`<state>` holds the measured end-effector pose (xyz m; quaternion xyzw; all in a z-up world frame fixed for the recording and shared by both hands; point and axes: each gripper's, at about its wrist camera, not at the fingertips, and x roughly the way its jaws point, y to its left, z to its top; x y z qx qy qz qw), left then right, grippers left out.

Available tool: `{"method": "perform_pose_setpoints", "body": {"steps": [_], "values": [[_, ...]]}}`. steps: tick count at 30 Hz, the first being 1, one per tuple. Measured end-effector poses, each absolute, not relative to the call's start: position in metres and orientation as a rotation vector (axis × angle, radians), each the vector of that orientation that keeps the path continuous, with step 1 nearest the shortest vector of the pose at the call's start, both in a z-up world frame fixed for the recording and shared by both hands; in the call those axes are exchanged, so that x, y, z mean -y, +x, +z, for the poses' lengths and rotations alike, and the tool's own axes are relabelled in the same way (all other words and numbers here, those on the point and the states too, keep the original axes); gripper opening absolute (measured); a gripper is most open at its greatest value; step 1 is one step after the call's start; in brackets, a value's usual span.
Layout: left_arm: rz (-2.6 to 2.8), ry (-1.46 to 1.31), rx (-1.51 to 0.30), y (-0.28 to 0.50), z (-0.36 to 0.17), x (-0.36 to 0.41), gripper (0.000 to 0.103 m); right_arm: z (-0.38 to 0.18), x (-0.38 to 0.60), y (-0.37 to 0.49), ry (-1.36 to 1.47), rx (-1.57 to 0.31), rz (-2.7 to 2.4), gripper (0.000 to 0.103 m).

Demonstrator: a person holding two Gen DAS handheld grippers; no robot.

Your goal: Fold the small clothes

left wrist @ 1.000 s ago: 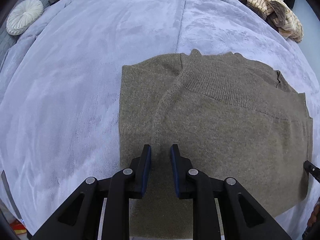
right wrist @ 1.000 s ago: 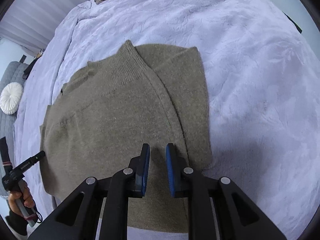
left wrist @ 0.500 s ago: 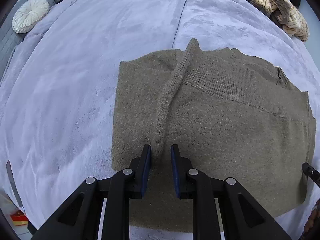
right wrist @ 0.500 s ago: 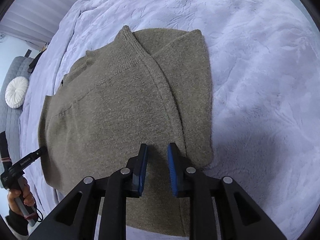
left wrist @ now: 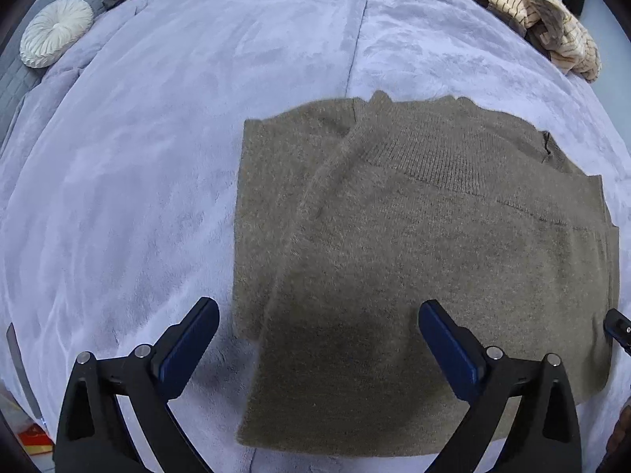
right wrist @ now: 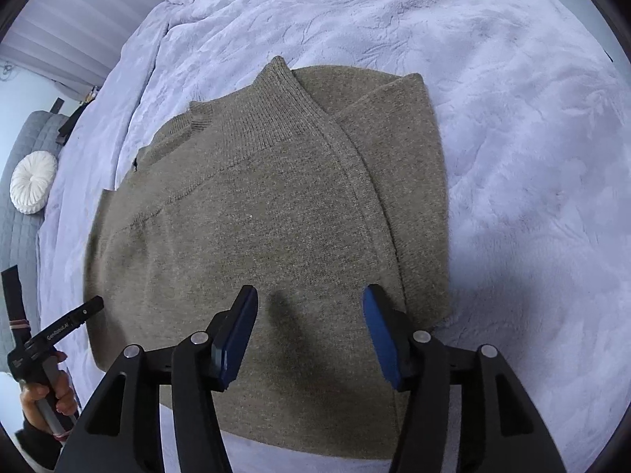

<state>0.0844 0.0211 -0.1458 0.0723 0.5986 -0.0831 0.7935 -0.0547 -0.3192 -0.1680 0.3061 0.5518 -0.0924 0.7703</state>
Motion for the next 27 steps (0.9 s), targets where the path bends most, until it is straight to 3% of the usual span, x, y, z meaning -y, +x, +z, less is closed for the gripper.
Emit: {"method": "perform_pose_setpoints", "body": {"steps": [8,27], "values": [[-0.279,0.184,-1.321,0.089,-0.149,-0.042,0.102,-0.151,0.264,-0.066,0.756,-1.163,-0.174,0.075],[-0.379,0.135,-1.411,0.124,-0.173,-0.097,0.102,-0.188,0.124,-0.027,1.007,-1.211,-0.013,0.075]]}}
